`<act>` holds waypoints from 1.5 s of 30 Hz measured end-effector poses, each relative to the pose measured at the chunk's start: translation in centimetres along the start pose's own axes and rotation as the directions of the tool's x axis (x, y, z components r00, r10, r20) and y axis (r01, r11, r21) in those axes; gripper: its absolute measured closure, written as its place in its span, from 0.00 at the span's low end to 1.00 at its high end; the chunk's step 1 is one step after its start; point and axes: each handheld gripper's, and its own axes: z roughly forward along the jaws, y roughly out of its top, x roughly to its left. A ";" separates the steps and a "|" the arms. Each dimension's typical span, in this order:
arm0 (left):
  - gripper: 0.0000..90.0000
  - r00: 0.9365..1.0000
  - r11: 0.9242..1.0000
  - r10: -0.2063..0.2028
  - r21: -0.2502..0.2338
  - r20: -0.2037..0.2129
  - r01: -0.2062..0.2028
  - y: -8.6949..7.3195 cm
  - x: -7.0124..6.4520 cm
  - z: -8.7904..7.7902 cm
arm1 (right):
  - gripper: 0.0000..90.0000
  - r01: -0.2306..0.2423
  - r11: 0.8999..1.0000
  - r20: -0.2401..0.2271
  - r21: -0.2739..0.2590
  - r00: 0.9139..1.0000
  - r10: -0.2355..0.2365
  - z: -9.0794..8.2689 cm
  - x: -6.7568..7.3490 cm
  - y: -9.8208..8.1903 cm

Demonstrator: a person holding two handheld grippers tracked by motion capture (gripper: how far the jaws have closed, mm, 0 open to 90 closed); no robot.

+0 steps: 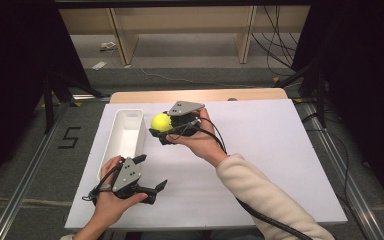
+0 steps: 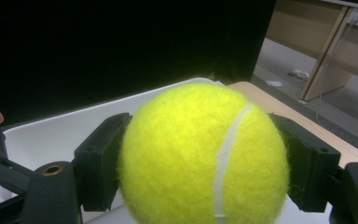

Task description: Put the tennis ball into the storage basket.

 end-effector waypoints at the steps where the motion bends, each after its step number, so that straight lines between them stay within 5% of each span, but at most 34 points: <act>1: 0.01 1.000 1.000 -0.001 -0.001 0.000 0.001 0.0 0.0 0.0 | 0.29 0.005 1.000 -0.001 0.001 1.000 -0.005 0.1 0.0 0.0; 45: 0.01 1.000 1.000 0.003 -0.001 0.001 -0.003 0.0 -0.1 0.0 | 0.29 0.008 1.000 -0.024 0.008 1.000 -0.008 2.4 0.8 0.9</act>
